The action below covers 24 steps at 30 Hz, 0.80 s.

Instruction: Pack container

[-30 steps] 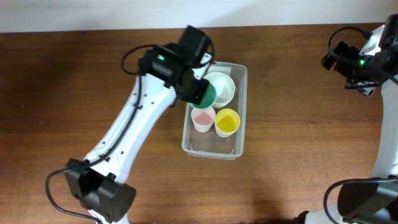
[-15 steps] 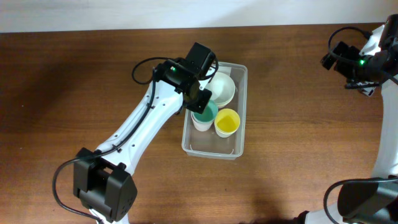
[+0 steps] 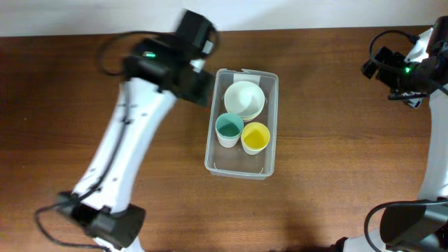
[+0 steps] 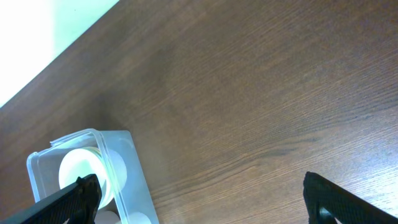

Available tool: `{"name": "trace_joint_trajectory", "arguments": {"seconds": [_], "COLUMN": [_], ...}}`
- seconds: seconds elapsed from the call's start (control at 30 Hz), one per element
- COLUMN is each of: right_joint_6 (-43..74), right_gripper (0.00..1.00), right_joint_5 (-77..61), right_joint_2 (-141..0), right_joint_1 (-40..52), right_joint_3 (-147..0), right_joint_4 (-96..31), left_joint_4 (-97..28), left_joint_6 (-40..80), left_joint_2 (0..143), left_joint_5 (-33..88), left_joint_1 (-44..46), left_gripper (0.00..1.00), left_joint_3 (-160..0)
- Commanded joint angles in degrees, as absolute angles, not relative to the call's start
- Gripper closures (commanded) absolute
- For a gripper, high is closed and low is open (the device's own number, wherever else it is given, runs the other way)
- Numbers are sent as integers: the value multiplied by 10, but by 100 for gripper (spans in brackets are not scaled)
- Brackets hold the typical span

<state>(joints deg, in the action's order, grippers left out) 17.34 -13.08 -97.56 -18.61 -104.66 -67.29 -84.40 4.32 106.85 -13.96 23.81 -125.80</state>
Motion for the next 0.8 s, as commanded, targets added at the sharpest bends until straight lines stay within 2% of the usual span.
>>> {"name": "trace_joint_trajectory", "arguments": {"seconds": [0.0, 0.13, 0.27, 0.77], "right_joint_6": [170, 170, 170, 170], "right_gripper": [1, 1, 1, 1], "right_joint_5": [-128, -128, -128, -128], "right_joint_2": [-977, -977, -977, -973], "right_joint_1": [-188, -188, -188, -184], "right_joint_3": [-1049, -1049, -1049, -1049], "right_joint_4": [-671, -671, -671, -671], "left_joint_4": [-872, -888, -893, -891], "left_joint_6": [104, 135, 135, 135], "left_joint_2": [1022, 1008, 1008, 1008], "left_joint_5": [-161, -157, -157, -157], "left_joint_1": [164, 100, 75, 73], "left_gripper": [0, 0, 0, 0], "left_joint_3": [-1277, -1277, -1274, -1274]}}
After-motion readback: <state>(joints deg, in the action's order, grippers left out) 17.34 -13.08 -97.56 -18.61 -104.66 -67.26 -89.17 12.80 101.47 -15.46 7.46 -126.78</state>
